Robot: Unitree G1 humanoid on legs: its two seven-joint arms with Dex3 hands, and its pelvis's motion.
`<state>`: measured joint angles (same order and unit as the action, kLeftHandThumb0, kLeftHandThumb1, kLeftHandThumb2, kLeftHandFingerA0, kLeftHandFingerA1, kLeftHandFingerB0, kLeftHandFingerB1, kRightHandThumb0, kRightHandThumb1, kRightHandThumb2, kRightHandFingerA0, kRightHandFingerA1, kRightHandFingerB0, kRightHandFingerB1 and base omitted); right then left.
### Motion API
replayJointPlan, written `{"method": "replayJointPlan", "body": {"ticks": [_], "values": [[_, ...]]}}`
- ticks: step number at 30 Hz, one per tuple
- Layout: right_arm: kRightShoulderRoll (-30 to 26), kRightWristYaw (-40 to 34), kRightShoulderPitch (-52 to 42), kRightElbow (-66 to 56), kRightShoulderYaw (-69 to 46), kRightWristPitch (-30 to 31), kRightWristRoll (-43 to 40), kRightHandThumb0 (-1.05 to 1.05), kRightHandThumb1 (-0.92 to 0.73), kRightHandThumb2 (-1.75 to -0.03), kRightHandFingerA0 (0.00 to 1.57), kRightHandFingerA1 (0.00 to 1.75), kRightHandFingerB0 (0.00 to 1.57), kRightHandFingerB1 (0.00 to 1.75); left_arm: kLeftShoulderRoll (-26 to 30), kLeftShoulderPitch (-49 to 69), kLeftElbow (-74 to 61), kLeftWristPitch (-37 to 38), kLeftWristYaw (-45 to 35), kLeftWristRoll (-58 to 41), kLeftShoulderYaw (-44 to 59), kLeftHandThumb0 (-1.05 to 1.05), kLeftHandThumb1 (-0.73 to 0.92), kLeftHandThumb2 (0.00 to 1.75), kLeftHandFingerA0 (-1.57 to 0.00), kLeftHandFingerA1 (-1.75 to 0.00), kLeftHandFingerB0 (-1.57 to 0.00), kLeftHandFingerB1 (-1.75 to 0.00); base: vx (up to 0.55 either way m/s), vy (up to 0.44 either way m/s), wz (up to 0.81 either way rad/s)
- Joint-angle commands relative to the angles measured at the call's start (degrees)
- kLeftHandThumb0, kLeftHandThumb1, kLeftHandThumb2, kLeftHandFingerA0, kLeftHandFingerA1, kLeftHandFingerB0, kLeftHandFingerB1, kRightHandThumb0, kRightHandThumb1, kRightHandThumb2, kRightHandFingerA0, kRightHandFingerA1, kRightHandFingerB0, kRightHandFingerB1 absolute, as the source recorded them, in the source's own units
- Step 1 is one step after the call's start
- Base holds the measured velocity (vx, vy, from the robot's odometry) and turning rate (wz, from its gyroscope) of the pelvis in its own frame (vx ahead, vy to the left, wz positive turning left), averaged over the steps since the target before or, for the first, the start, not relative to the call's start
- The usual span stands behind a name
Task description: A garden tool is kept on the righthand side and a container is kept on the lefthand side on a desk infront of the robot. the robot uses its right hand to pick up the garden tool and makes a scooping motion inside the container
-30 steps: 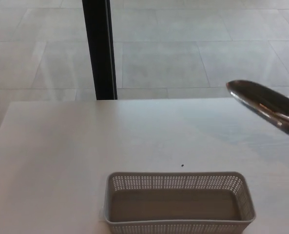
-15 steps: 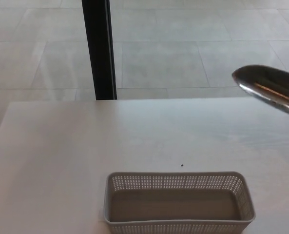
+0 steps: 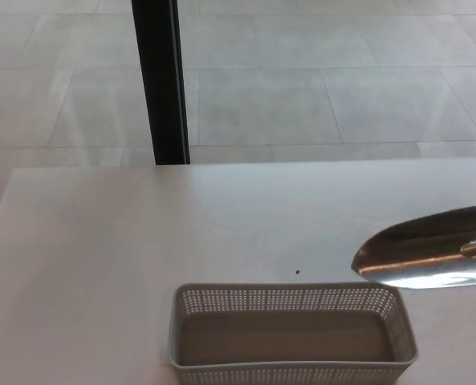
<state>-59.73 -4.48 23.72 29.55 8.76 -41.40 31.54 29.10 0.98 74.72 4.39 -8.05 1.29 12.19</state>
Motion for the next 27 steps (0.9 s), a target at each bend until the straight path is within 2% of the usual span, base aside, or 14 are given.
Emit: {"method": "replayJointPlan", "body": {"ticks": [1,3,5,6,7,8,9,10,11,13,16,17,21,27], "values": [[-2.5,7.2,1.9,-3.7,1.4,0.5,3.0,-0.24,-0.67,-0.71,0.86,1.74,0.73,1.40,1.2,0.0,0.1,-0.8,-0.4,-0.1,0.0,-0.47,0.66,0.60,-0.61,-0.64,-0.56,-0.48,0.00,0.000,0.00],[-2.1,7.6,2.7,-4.0,1.9,0.4,3.6,-0.24,-0.68,-0.68,0.87,1.71,0.73,1.39,1.2,0.1,0.1,-0.7,-0.8,-0.6,0.4,-0.48,0.67,0.60,-0.60,-0.65,-0.54,-0.49,0.00,0.000,0.00],[-1.9,10.5,3.3,-5.3,2.2,1.6,3.0,-0.24,-0.69,-0.65,0.88,1.69,0.78,1.22,1.1,0.2,-0.1,-0.8,-0.7,-0.7,0.5,-0.47,0.66,0.59,-0.63,-0.67,-0.56,-0.49,0.00,0.000,0.00],[-1.9,12.8,3.7,-6.3,2.4,3.2,2.7,-0.21,-0.67,-0.73,1.04,1.68,0.78,1.29,1.2,0.4,-0.3,-0.3,-0.7,0.0,-0.2,-0.48,0.66,0.59,-0.64,-0.67,-0.58,-0.48,0.00,0.000,0.00],[-1.8,14.0,3.7,-6.8,2.3,4.1,2.2,-0.21,-0.67,-0.73,1.04,1.68,0.78,1.29,1.2,0.5,-0.4,0.1,-0.5,0.5,-0.7,-0.48,0.66,0.59,-0.64,-0.67,-0.58,-0.48,0.00,0.000,0.00],[-1.7,16.1,3.9,-7.7,2.4,5.8,1.9,-0.22,-0.69,-0.70,0.84,1.70,0.76,1.25,1.1,0.3,-0.3,-0.5,-0.9,-0.4,0.1,-0.48,0.66,0.60,-0.61,-0.67,-0.55,-0.48,0.00,0.000,0.00],[-1.4,17.1,4.3,-8.1,2.4,6.8,1.7,-0.22,-0.67,-0.70,0.86,1.68,0.84,0.96,1.1,0.3,-0.4,-0.6,-0.8,-0.3,-0.1,-0.48,0.66,0.59,-0.63,-0.68,-0.56,-0.48,0.00,0.000,0.00],[-0.8,18.5,5.1,-8.1,2.6,8.0,1.6,-0.19,-0.61,-0.74,0.84,1.69,0.83,1.06,1.0,0.5,-0.8,-0.6,-0.7,-0.7,0.3,-0.46,0.66,0.59,-0.64,-0.72,-0.58,-0.50,0.00,0.000,0.00],[-0.7,18.8,5.5,-7.9,2.7,7.8,1.4,-0.12,-0.58,-0.78,0.94,1.70,0.73,1.30,1.1,0.7,-0.9,-0.2,-1.1,-0.7,0.3,-0.46,0.65,0.59,-0.64,-0.73,-0.59,-0.51,0.00,0.000,0.00],[-0.8,21.5,5.8,-9.0,2.9,9.7,1.6,-0.14,-0.59,-0.81,0.94,1.71,0.66,1.39,1.2,0.9,-1.3,-0.6,-1.5,-1.1,0.6,-0.47,0.63,0.59,-0.62,-0.70,-0.59,-0.50,0.00,0.000,0.00],[-0.7,27.4,7.6,-10.6,3.9,14.3,2.3,-0.16,-0.60,-0.83,0.93,1.72,0.66,1.43,1.3,0.9,-1.4,-0.7,-1.2,-0.6,0.1,-0.47,0.66,0.60,-0.60,-0.69,-0.56,-0.50,0.00,0.000,0.00],[-0.5,29.1,8.1,-11.2,4.0,16.2,2.5,-0.22,-0.64,-0.76,0.81,1.72,0.76,1.17,1.3,0.8,-1.4,-0.8,-1.1,-0.4,-0.1,-0.48,0.66,0.59,-0.61,-0.67,-0.57,-0.49,0.00,0.000,0.00],[0.6,29.4,9.3,-9.5,4.5,18.7,4.1,-0.19,-0.59,-0.86,0.92,1.74,0.65,1.44,1.2,0.8,-0.8,-0.3,-1.5,-1.0,0.6,-0.48,0.66,0.60,-0.60,-0.65,-0.55,-0.49,0.00,0.000,0.00],[-0.1,30.0,7.6,-10.3,4.3,21.0,5.0,-0.20,-0.61,-0.85,0.93,1.72,0.74,1.39,1.0,0.9,-0.1,-0.2,-1.1,-0.3,0.2,-0.48,0.66,0.59,-0.63,-0.66,-0.59,-0.49,0.00,0.000,0.00]]}}
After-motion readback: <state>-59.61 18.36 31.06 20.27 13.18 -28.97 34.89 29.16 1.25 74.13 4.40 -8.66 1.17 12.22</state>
